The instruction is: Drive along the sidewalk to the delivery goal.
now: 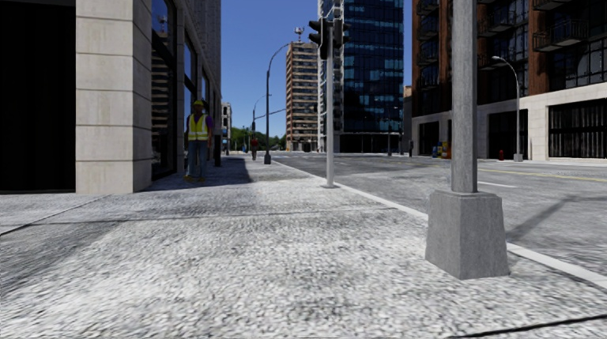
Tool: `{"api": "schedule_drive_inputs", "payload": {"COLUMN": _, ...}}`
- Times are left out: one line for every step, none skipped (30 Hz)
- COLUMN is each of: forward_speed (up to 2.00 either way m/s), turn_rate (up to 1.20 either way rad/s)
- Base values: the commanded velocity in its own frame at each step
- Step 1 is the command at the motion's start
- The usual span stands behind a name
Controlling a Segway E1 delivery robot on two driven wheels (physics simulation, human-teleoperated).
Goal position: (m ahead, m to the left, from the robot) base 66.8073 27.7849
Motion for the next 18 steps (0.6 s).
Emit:
{"api": "schedule_drive_inputs", "payload": {"forward_speed": 2.0, "turn_rate": 0.21}}
{"api": "schedule_drive_inputs", "payload": {"forward_speed": 2.0, "turn_rate": 0.21}}
{"api": "schedule_drive_inputs", "payload": {"forward_speed": 2.0, "turn_rate": 0.22}}
{"api": "schedule_drive_inputs", "payload": {"forward_speed": 2.0, "turn_rate": 0.22}}
{"api": "schedule_drive_inputs", "payload": {"forward_speed": 2.0, "turn_rate": 0.23}}
{"api": "schedule_drive_inputs", "payload": {"forward_speed": 2.0, "turn_rate": 0.26}}
{"api": "schedule_drive_inputs", "payload": {"forward_speed": 2.0, "turn_rate": 0.27}}
{"api": "schedule_drive_inputs", "payload": {"forward_speed": 2.0, "turn_rate": 0.27}}
{"api": "schedule_drive_inputs", "payload": {"forward_speed": 2.0, "turn_rate": 0.27}}
{"api": "schedule_drive_inputs", "payload": {"forward_speed": 2.0, "turn_rate": 0.28}}
{"api": "schedule_drive_inputs", "payload": {"forward_speed": 2.0, "turn_rate": 0.28}}
{"api": "schedule_drive_inputs", "payload": {"forward_speed": 2.0, "turn_rate": 0.28}}
{"api": "schedule_drive_inputs", "payload": {"forward_speed": 2.0, "turn_rate": 0.28}}
{"api": "schedule_drive_inputs", "payload": {"forward_speed": 2.0, "turn_rate": 0.28}}
{"api": "schedule_drive_inputs", "payload": {"forward_speed": 2.0, "turn_rate": 0.28}}
{"api": "schedule_drive_inputs", "payload": {"forward_speed": 2.0, "turn_rate": 0.28}}
{"api": "schedule_drive_inputs", "payload": {"forward_speed": 2.0, "turn_rate": 0.28}}
{"api": "schedule_drive_inputs", "payload": {"forward_speed": 2.0, "turn_rate": 0.28}}
